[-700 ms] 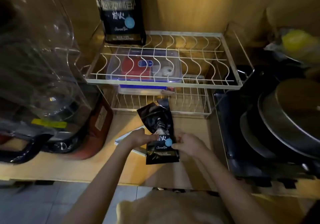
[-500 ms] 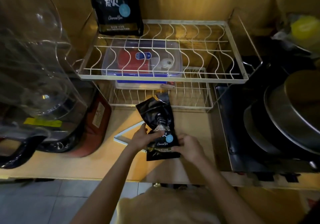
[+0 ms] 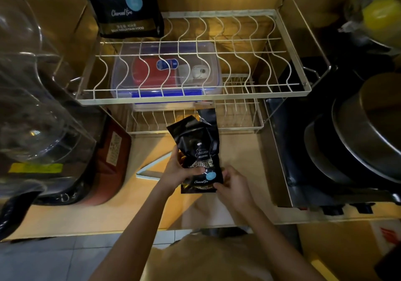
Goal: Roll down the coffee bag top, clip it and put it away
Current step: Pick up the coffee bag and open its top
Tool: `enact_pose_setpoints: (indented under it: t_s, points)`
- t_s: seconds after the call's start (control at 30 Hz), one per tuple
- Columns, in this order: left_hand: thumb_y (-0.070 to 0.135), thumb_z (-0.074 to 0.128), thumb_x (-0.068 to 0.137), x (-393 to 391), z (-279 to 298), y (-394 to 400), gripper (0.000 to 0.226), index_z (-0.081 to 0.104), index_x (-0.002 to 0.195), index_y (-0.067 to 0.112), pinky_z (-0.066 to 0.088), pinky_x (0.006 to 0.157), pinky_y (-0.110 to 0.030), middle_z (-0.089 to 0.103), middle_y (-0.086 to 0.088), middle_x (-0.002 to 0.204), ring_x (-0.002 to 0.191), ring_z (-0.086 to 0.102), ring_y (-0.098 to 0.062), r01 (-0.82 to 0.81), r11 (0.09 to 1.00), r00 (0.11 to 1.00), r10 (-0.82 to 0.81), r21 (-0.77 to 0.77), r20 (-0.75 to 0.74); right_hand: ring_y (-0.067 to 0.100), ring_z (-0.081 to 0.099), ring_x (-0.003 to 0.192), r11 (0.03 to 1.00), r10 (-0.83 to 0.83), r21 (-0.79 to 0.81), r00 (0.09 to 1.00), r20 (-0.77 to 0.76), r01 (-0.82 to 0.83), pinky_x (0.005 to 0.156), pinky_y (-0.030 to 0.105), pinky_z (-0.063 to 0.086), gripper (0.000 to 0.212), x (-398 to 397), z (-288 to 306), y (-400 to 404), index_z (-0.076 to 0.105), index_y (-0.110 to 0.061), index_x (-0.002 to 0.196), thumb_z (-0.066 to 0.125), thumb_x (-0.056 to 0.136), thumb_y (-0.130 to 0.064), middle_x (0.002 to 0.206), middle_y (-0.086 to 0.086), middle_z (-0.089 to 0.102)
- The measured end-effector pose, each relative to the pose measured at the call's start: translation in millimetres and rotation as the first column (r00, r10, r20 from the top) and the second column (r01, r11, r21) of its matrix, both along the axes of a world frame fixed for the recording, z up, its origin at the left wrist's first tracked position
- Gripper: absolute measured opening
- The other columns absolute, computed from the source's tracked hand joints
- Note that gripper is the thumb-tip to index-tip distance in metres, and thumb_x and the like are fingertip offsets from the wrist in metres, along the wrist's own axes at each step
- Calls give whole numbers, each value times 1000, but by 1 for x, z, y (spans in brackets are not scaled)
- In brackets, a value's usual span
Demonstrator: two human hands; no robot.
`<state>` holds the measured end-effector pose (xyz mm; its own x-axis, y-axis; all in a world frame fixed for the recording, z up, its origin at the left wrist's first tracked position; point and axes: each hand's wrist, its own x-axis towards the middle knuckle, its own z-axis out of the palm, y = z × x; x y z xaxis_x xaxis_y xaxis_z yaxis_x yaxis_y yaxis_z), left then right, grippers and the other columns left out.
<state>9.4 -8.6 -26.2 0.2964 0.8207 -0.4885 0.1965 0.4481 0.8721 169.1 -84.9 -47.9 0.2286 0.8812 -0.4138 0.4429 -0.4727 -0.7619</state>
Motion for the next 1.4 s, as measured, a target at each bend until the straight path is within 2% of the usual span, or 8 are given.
enact_pose_setpoints:
  t_s: [0.37, 0.53, 0.7, 0.83, 1.03, 1.17, 1.3, 1.4]
  points:
    - [20, 79, 54, -18, 43, 5, 49, 59, 98, 26, 53, 75, -15, 67, 7, 98, 93, 64, -3, -222, 947, 963, 177, 231, 202, 15, 38, 56, 987, -109, 117, 994, 13, 106, 53, 28, 33, 29, 3, -22, 0, 40, -17, 62, 56, 69, 7, 59, 6, 44]
    - [35, 81, 60, 2, 91, 18, 63, 55, 117, 24, 39, 88, -6, 62, 7, 113, 102, 55, 0, 305, 740, 925, -80, 599, -372, 17, 41, 57, 989, -22, 148, 998, 57, 14, 49, 22, 30, 25, 5, -28, -1, 43, -15, 65, 55, 72, 6, 60, 6, 47]
    - [26, 66, 79, 37, 97, 17, 25, 67, 102, 18, 51, 84, -43, 70, -5, 105, 97, 62, -24, 603, 617, 734, -179, 506, -656, 18, 45, 60, 982, 30, 184, 997, 77, -44, 52, 19, 27, 21, 9, -32, -3, 49, -10, 67, 57, 72, 8, 62, 2, 48]
    - [19, 62, 82, 41, 90, 6, 13, 71, 88, 11, 52, 72, -41, 74, -9, 87, 79, 65, -26, 471, 653, 831, -103, 593, -546, 18, 47, 59, 981, 36, 186, 996, 80, -51, 55, 27, 36, 19, 12, -37, -3, 53, -13, 71, 59, 73, 5, 62, 2, 50]
    - [12, 68, 77, 36, 87, -8, 8, 73, 83, 10, 39, 61, -1, 70, 0, 74, 62, 59, 2, 222, 733, 935, 26, 643, -353, 0, 42, 58, 967, -11, 254, 998, 64, -6, 55, 13, 34, 18, 12, -41, -13, 59, -4, 95, 56, 78, 3, 68, -18, 48]
    - [8, 69, 76, 33, 84, -17, 9, 74, 83, 11, 41, 62, -1, 68, 4, 76, 69, 60, 8, 167, 787, 959, 10, 594, -283, 19, 59, 80, 989, 35, 141, 999, -1, -35, 69, 34, 49, 29, 8, -38, -5, 58, -4, 107, 57, 78, 3, 89, 12, 65]
    - [9, 67, 77, 30, 82, -22, 12, 73, 84, 17, 48, 74, -21, 68, 15, 76, 73, 62, 6, 170, 824, 969, -41, 540, -242, 21, 54, 67, 988, 22, -142, 971, -240, -57, 60, 32, 47, 20, 27, -36, 13, 62, -2, 75, 55, 74, 16, 71, 11, 60]
    - [10, 67, 78, 27, 80, -27, 21, 70, 84, 29, 50, 70, -17, 69, 14, 77, 77, 64, 1, 102, 882, 984, -23, 460, -175, 17, 55, 80, 997, -57, -50, 998, -8, 56, 78, 34, 49, 16, 40, -40, 25, 68, -4, 87, 56, 81, 4, 84, 4, 61]
